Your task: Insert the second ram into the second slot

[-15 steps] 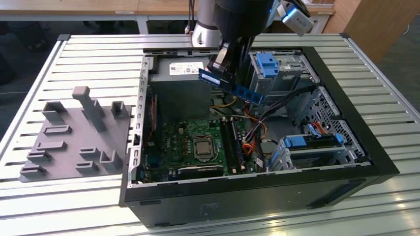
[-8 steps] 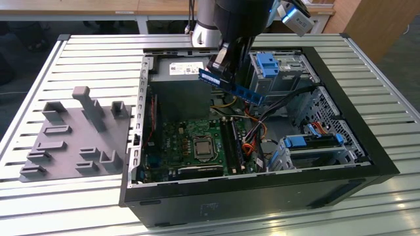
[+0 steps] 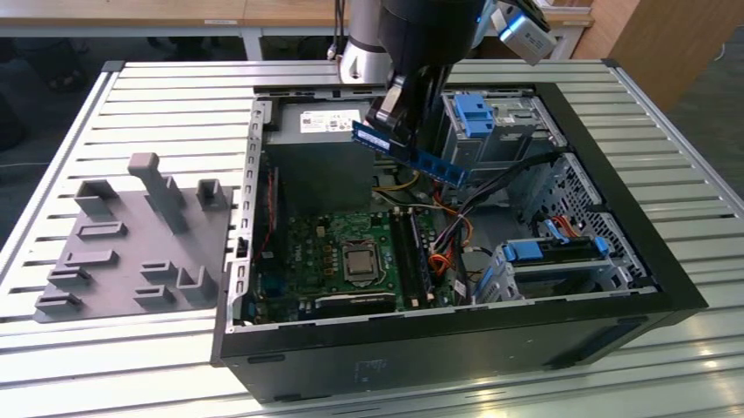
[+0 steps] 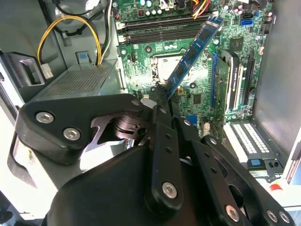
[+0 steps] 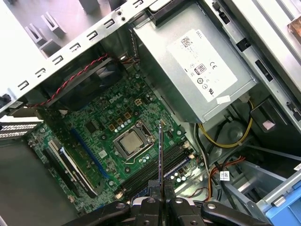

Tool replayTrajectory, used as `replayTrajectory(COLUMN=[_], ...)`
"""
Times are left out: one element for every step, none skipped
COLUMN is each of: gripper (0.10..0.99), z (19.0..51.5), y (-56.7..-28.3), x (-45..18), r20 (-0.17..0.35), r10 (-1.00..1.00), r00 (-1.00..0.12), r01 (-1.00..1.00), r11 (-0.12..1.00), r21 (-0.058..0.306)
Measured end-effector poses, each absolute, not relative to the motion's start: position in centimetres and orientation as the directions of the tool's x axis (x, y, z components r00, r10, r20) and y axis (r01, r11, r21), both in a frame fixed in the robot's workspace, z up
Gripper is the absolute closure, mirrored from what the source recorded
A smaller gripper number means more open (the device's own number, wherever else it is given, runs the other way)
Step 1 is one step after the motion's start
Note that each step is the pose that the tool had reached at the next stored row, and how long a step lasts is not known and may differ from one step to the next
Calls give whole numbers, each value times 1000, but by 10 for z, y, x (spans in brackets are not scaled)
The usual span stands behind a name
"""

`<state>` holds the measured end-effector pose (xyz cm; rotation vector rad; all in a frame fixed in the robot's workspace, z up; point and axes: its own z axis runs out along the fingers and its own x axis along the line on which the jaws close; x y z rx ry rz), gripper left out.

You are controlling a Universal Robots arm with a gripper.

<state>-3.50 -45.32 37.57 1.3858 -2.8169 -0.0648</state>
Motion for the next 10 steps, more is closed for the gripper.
replayTrajectory(gripper=[949,949,949,949,949,949,949,949,949,949], z=[376,376,376,376,376,376,375,375,375,375], y=[-453,-453,-453,-453,-453,-453,-453,-453,-453,-453], x=[-35,-35,-35,-35,-35,-35,-35,-35,-35,-35], r20=[-17,-17,-17,-17,-17,-17,-17,-17,-17,-17], r10=[-792,-791,-790,-790,-789,-789,-789,-788,-788,-787], r00=[-611,-612,-612,-613,-614,-614,-615,-615,-616,-616], r01=[-791,-791,-790,-790,-789,-789,-789,-788,-788,-787], r11=[610,611,611,612,613,613,614,614,615,616], r21=[38,38,38,38,38,38,38,38,38,38])
